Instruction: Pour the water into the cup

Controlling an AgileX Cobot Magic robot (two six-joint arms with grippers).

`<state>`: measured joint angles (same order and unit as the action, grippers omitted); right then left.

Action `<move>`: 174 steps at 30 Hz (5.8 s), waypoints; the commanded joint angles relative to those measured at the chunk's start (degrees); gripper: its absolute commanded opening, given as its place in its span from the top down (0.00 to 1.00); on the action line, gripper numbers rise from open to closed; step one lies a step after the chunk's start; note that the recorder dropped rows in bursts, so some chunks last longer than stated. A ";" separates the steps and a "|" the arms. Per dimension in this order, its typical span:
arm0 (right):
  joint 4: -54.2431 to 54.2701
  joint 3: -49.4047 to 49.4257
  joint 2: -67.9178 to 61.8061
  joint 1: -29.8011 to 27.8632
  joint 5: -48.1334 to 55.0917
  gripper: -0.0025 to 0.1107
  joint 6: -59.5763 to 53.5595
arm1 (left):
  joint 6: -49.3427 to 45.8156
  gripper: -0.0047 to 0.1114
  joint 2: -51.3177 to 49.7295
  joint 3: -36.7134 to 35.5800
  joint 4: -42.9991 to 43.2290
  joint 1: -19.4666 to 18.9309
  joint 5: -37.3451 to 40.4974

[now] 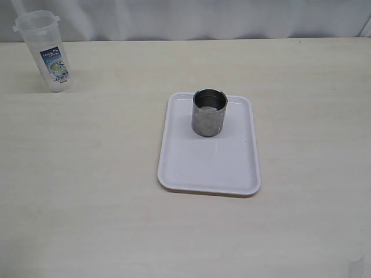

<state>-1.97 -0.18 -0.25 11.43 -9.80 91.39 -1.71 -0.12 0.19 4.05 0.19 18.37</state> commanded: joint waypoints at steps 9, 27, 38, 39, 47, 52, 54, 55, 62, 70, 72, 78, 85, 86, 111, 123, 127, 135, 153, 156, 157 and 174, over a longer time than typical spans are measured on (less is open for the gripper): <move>-0.21 0.18 0.25 -0.30 2.46 0.94 -0.16 | -0.02 0.96 0.12 -0.19 -0.18 0.20 -0.50; -0.21 0.18 0.25 -7.22 2.53 0.94 -0.16 | -0.02 0.96 0.12 -0.19 -0.07 0.20 -0.39; -0.21 0.18 0.25 -8.30 2.53 0.94 -0.16 | -0.02 0.96 0.12 -0.19 -0.07 0.20 -0.39; -0.21 0.18 0.25 -8.30 2.53 0.94 -0.16 | -0.02 0.96 0.12 -0.19 -0.07 0.20 -0.39; -0.21 0.18 0.25 -8.30 4.10 0.94 -0.29 | -0.02 0.96 0.12 -0.19 -0.07 0.20 -0.50; -0.21 0.18 0.25 -8.30 9.31 0.94 -0.29 | -0.02 0.96 0.12 -0.19 -0.07 0.20 -0.50; -0.21 0.18 0.25 -8.30 11.88 0.94 -0.29 | -0.02 0.96 0.12 -0.19 -0.07 0.20 -0.50; -0.21 0.18 0.25 -8.30 13.01 0.94 -0.29 | -0.02 0.96 0.12 -0.19 -0.07 0.20 -0.50; -0.21 0.18 0.25 -8.30 19.34 0.94 -0.29 | -0.02 0.96 0.12 -0.19 -0.07 0.20 -0.50; -0.21 0.18 0.25 -8.30 23.41 0.94 -0.29 | -0.02 0.96 0.12 -0.19 -0.07 0.20 -0.50; -0.21 0.18 0.25 -8.30 23.41 0.94 -0.29 | -0.02 0.96 0.12 -0.19 -0.07 0.20 -0.50; -0.21 0.18 0.25 -8.30 25.09 0.94 -0.29 | -0.02 0.96 0.12 -0.19 -0.07 0.20 -0.50; -0.21 0.18 0.25 -8.30 29.70 0.94 -0.29 | -0.02 0.96 0.12 -0.19 -0.07 0.20 -0.39; -0.21 0.18 0.25 -8.30 29.70 0.94 -0.29 | -0.02 0.96 0.12 -0.19 -0.07 0.20 -0.39; -0.46 0.18 0.25 -8.19 30.93 0.94 -28.45 | -0.02 0.96 0.12 -0.19 -0.07 0.20 -0.51; -0.46 0.18 0.25 -8.19 30.82 0.94 -66.58 | -0.02 0.96 0.12 -0.19 -0.07 0.20 -0.51; -0.46 0.18 0.25 -8.19 30.82 0.94 -76.59 | -0.02 0.96 0.12 -0.19 -0.07 0.20 -0.51; -0.63 0.18 0.25 -8.19 30.69 0.94 -80.63 | -0.02 0.96 0.12 -0.19 -0.07 0.20 -0.40; -0.63 0.18 0.25 -8.19 30.11 0.94 -84.20 | -0.02 0.96 0.12 -0.19 -0.07 0.20 -0.40; -0.63 0.18 0.25 -8.19 30.11 0.94 -84.20 | -0.02 0.96 0.12 -0.19 -0.07 0.20 -0.40; -0.63 0.18 0.25 -8.19 30.11 0.94 -84.20 | -0.02 0.96 0.12 -0.19 -0.07 0.20 -0.40; -0.35 0.18 0.25 -8.19 29.59 0.94 -87.98 | -0.02 0.96 0.12 -0.19 -0.07 0.20 -0.52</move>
<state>-2.08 -0.18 -0.25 3.51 20.71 3.88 -1.71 -0.12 0.19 4.05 0.19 18.37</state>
